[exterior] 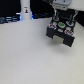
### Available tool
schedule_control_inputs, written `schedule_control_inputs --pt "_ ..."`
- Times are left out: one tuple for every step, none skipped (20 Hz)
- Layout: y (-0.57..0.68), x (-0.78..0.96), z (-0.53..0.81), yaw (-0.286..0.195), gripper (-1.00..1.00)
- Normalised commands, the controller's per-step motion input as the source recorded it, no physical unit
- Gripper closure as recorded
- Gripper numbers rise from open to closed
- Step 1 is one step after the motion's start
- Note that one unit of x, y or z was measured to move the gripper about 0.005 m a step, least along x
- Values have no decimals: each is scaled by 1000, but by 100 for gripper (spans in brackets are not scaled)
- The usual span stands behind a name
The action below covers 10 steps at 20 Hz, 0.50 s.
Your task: Open the kcup holder, insert the kcup into the holder, and close the kcup holder
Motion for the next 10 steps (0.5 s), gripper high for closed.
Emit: schedule_control_inputs --pt "-461 621 231 39 -100" --pt "-497 630 198 24 -100" --pt "-465 650 167 31 -100" --pt "-445 663 150 31 -100" --pt "-450 675 145 28 -100" --pt "-441 683 127 27 -100" --pt "-420 700 103 25 -100" --pt "-394 703 57 30 -100" --pt "-392 705 9 34 -100" --pt "-369 704 5 38 -100"
